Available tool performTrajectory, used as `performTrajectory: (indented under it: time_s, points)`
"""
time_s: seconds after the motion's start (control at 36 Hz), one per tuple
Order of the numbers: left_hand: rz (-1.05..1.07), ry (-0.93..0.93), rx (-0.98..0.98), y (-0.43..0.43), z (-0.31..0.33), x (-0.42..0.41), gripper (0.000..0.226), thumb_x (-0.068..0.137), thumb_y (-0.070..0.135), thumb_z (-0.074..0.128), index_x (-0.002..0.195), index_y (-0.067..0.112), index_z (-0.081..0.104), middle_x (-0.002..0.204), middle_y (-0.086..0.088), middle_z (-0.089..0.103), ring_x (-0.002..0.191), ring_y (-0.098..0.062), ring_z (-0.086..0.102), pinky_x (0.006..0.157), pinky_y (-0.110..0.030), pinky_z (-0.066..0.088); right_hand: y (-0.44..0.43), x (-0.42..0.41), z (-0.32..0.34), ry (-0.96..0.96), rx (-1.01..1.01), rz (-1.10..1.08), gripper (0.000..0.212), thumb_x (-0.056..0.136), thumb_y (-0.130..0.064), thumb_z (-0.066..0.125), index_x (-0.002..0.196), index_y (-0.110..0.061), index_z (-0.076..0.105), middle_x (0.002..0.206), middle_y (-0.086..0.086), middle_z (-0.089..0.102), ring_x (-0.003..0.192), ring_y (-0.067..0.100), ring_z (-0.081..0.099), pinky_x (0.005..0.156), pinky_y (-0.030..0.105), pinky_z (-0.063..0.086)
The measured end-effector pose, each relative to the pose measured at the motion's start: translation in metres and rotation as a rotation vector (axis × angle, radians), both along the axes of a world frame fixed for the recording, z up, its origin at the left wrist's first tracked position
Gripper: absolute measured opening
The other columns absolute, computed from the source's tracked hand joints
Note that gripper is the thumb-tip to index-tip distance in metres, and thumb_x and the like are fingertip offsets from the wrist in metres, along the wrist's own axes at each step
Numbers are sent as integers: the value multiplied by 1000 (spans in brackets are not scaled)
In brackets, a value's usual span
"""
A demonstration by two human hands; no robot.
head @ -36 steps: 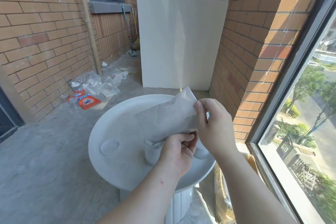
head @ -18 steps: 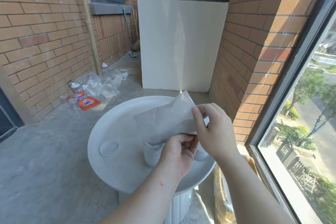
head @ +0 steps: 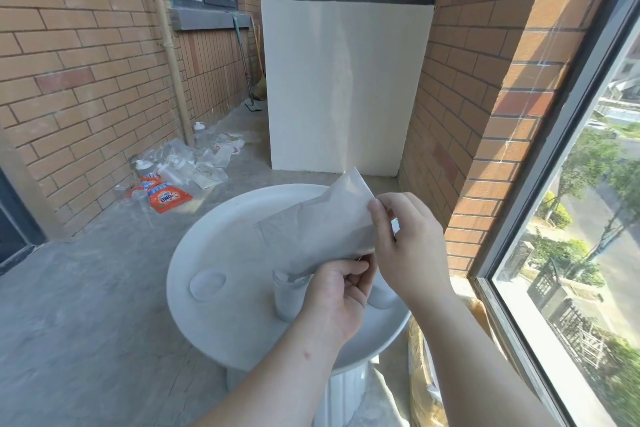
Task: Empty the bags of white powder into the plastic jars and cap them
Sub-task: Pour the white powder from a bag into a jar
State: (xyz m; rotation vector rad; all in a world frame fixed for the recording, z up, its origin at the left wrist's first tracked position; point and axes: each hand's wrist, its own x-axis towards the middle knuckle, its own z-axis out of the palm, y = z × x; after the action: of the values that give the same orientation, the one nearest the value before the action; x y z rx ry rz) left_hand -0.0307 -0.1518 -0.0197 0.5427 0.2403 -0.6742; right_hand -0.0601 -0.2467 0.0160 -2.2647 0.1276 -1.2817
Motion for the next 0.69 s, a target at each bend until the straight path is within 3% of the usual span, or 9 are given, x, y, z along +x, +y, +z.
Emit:
performTrajectory:
  time_s: [0.69]
  points:
    - [16, 32, 22, -1, 0, -1, 34, 79, -24, 44, 86, -3, 69, 79, -12, 73, 64, -19, 71, 58, -24, 58, 2, -1, 2, 56, 25, -11, 24, 100, -30, 46, 89, -15, 62, 81, -4, 58, 79, 24, 56, 69, 49, 48]
